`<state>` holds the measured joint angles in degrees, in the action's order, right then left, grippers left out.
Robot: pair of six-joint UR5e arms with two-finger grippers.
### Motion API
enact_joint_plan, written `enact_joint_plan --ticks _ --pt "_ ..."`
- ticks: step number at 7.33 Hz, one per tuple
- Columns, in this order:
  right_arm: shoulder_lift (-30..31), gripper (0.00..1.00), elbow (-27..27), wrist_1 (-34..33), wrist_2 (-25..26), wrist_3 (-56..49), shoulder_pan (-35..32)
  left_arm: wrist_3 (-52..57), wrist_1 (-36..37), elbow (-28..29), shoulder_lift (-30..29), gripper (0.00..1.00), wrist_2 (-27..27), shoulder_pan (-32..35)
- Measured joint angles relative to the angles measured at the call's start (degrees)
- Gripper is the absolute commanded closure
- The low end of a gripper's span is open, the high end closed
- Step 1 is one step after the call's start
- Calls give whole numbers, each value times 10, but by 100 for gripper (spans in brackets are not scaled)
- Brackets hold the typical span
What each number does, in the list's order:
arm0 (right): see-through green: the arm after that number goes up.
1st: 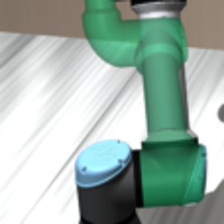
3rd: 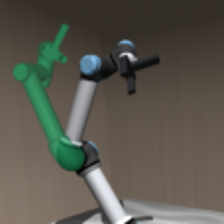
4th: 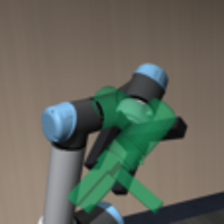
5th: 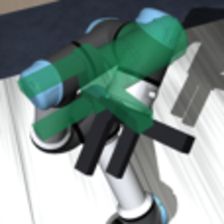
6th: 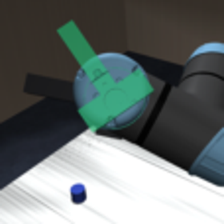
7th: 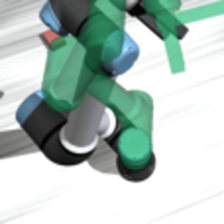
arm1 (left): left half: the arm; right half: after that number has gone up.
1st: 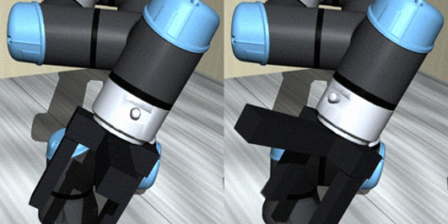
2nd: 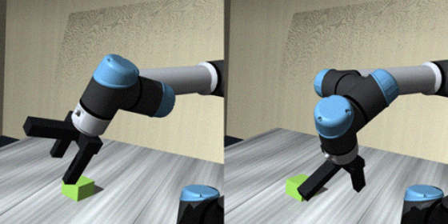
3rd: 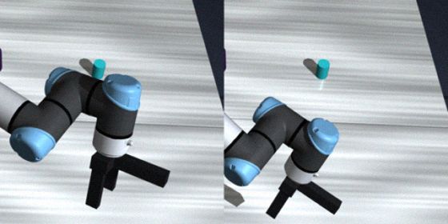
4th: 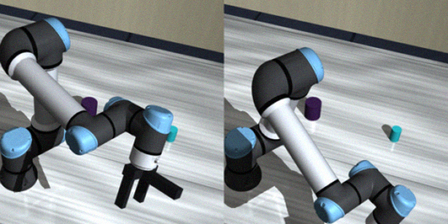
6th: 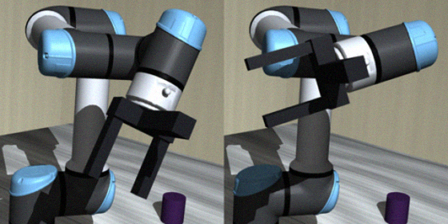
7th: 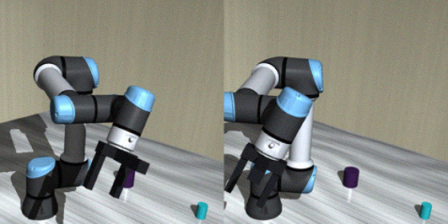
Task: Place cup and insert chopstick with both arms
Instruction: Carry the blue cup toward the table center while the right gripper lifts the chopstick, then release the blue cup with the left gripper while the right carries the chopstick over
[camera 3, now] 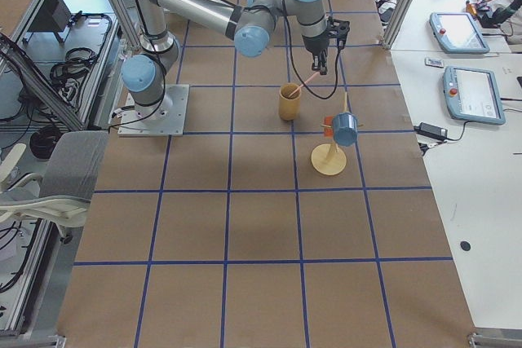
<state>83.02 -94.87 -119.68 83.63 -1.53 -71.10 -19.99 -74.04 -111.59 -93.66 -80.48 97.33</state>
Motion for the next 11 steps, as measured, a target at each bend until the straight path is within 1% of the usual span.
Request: enact_joint_plan --ticks 1,2,3,5,7,8,9,11 --pt "2 100 29 41 1 0 -1 -69 28 24 -29 100 42 25" --pt "5 100 54 73 3 1 -1 -131 50 44 -57 100 68 54" --pt "11 100 78 105 5 1 -2 -172 58 56 -76 100 79 84" --pt "23 100 129 174 7 2 -8 -208 56 62 -89 100 92 117" --pt "23 100 150 204 8 16 -35 -210 46 61 -97 100 124 126" --pt "22 100 151 207 8 40 -55 -207 42 61 -102 42 130 127" --pt "21 100 151 207 18 63 -84 -203 41 61 -106 0 129 128" --pt "21 100 151 206 55 102 -138 -200 44 62 -112 0 92 128"
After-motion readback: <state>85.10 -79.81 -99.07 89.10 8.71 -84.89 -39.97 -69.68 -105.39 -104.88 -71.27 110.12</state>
